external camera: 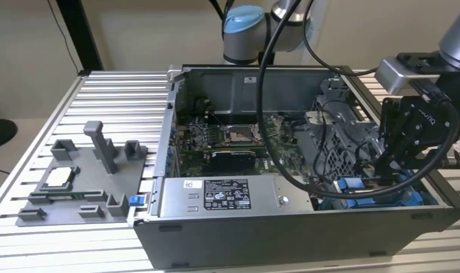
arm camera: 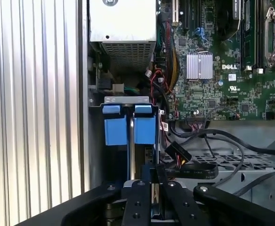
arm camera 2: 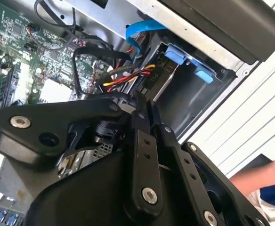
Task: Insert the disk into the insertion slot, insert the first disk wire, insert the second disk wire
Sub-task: 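Insert the second disk wire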
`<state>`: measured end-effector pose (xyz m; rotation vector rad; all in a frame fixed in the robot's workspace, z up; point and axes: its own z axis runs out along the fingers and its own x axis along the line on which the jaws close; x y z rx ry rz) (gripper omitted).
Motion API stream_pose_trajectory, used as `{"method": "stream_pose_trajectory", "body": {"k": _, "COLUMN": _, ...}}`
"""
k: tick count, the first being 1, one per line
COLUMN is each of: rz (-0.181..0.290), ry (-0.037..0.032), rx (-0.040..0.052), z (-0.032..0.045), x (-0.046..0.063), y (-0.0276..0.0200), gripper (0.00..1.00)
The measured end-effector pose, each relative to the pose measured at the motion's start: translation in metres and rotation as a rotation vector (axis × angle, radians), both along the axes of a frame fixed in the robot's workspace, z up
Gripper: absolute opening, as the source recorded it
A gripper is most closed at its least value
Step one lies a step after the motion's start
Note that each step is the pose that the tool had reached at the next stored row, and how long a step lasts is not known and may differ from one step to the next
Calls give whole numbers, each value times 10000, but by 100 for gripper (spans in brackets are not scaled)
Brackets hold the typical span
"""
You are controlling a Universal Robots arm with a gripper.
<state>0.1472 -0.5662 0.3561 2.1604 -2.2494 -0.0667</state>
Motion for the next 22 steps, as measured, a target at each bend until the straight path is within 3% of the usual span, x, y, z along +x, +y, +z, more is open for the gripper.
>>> {"method": "stream_pose_trajectory", "body": {"k": 7, "rz": 1, "ry": -22, "rx": 6, "z": -8, "x": -5, "y": 0, "gripper": 0}}
{"method": "stream_pose_trajectory", "body": {"k": 22, "rz": -2, "ry": -56, "rx": 107, "z": -43, "x": 11, "y": 0, "gripper": 0}}
